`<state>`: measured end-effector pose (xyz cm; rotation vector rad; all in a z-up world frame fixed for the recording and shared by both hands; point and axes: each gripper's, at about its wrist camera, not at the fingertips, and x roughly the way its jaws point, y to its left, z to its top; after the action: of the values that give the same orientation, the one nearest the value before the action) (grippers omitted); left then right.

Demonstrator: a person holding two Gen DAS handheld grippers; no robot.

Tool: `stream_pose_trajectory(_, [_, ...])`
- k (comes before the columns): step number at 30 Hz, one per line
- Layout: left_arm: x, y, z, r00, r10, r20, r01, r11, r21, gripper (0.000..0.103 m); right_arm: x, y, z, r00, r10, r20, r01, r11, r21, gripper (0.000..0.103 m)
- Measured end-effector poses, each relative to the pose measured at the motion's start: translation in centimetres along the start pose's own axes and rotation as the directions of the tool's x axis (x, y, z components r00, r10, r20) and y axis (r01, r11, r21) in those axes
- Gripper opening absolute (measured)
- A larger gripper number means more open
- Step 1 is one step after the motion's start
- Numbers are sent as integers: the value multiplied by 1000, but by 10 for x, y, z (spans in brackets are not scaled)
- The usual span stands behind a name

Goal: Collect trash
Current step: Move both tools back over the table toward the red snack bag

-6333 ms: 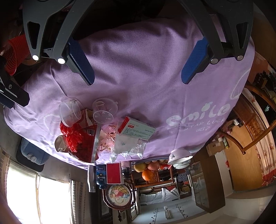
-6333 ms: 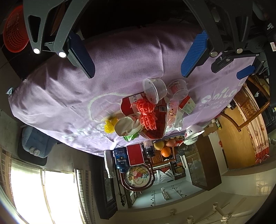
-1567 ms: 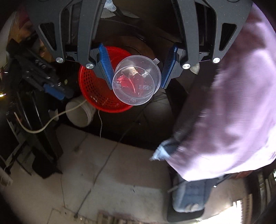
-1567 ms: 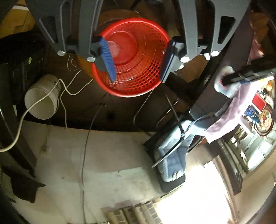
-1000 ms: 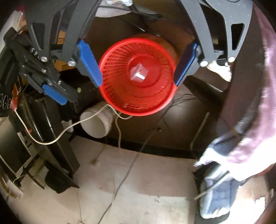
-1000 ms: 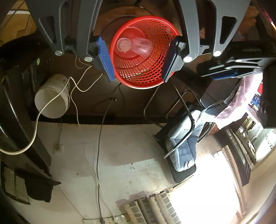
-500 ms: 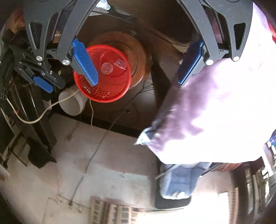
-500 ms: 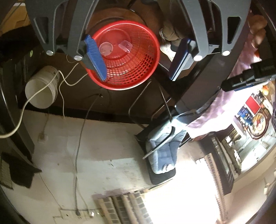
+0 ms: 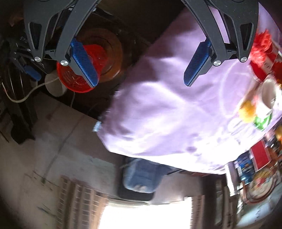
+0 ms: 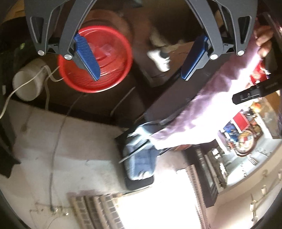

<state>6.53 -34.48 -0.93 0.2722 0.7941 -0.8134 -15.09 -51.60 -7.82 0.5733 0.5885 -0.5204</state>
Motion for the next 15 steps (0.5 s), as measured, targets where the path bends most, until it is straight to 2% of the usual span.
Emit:
stream_pose_trajectory(3, [-14, 34, -6, 999, 49, 12, -48, 997, -59, 95, 3, 15, -3, 999, 34, -25, -34, 999, -4, 95])
stream_pose_trajectory(7, [-36, 83, -14, 990, 136, 24, -131, 983, -131, 95, 3, 43, -6, 998, 48, -34, -50, 997, -64, 96])
stream_pose_trajectory(10, [-54, 126, -19, 980, 200, 15, -194, 962, -190, 95, 2, 62, -6, 997, 65, -35, -68, 992, -106, 97])
stream_pose_trajectory(15, [-88, 206, -24, 957, 289, 14, -270, 907, -323, 96, 10, 93, -6, 993, 102, -62, -110, 982, -152, 97])
